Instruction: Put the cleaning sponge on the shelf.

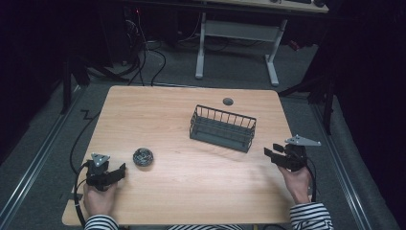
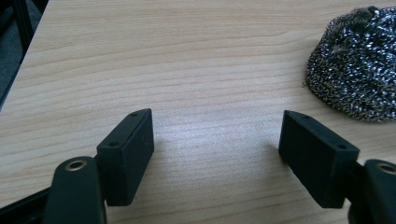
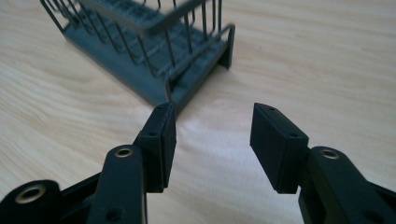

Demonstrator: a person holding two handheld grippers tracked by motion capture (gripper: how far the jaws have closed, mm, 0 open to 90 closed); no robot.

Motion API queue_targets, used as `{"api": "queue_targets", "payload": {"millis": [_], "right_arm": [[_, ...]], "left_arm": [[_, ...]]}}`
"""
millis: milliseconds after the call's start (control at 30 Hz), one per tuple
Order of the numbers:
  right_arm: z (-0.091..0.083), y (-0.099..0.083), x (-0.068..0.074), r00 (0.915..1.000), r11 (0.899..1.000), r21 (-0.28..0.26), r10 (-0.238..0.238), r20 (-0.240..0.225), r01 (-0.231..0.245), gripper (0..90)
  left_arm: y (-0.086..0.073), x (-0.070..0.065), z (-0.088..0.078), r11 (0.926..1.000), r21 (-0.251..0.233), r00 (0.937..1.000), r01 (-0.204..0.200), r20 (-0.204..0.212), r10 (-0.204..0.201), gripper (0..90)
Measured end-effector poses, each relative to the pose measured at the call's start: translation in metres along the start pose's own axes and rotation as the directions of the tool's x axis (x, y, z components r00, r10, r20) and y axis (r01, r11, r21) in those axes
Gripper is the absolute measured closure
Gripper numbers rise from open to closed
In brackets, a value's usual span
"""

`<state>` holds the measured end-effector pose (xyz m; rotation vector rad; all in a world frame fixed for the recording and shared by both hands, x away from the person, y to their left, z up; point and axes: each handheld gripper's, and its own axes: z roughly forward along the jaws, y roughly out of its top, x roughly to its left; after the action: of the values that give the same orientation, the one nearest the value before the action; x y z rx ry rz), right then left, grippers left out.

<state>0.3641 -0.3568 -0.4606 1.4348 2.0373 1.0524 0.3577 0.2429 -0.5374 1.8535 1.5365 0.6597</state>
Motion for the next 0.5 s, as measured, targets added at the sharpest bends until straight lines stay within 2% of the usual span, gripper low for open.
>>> {"api": "queue_targets", "payload": {"millis": [167, 200, 233, 367, 400, 433, 500], "right_arm": [[0.000, 0.027, -0.005, 1.0000, 0.999, -0.035, 0.003, -0.003, -0.003, 51.8], [0.000, 0.027, -0.005, 1.0000, 0.999, -0.035, 0.003, -0.003, -0.003, 51.8], [0.001, 0.039, -0.007, 1.0000, 0.999, -0.045, 0.000, 0.001, 0.000, 51.8], [0.005, 0.057, -0.007, 0.9999, 0.999, -0.042, -0.012, 0.003, 0.012, 51.8], [0.005, 0.057, -0.007, 0.9999, 0.999, -0.042, -0.012, 0.003, 0.012, 51.8], [0.009, 0.067, -0.007, 0.9997, 0.999, -0.037, -0.022, 0.001, 0.022, 51.8], [0.011, 0.070, -0.007, 0.9997, 0.999, -0.037, -0.025, 0.000, 0.025, 51.7]], "left_arm": [[0.000, 0.000, 0.000, 1.0000, 0.000, 1.0000, 0.000, 0.000, 0.000, 27.0], [0.000, 0.000, 0.000, 1.0000, 0.000, 1.0000, 0.000, 0.000, 0.000, 27.0], [0.000, 0.000, 0.000, 1.0000, 0.000, 1.0000, 0.000, 0.000, 0.000, 27.0], [0.000, 0.000, 0.000, 1.0000, 0.000, 1.0000, 0.000, 0.000, 0.000, 27.0], [0.000, 0.000, 0.000, 1.0000, 0.000, 1.0000, 0.000, 0.000, 0.000, 27.0], [0.000, 0.000, 0.000, 1.0000, 0.000, 1.0000, 0.000, 0.000, 0.000, 27.0], [0.000, 0.000, 0.000, 1.0000, 0.000, 1.0000, 0.000, 0.000, 0.000, 27.0]]}}
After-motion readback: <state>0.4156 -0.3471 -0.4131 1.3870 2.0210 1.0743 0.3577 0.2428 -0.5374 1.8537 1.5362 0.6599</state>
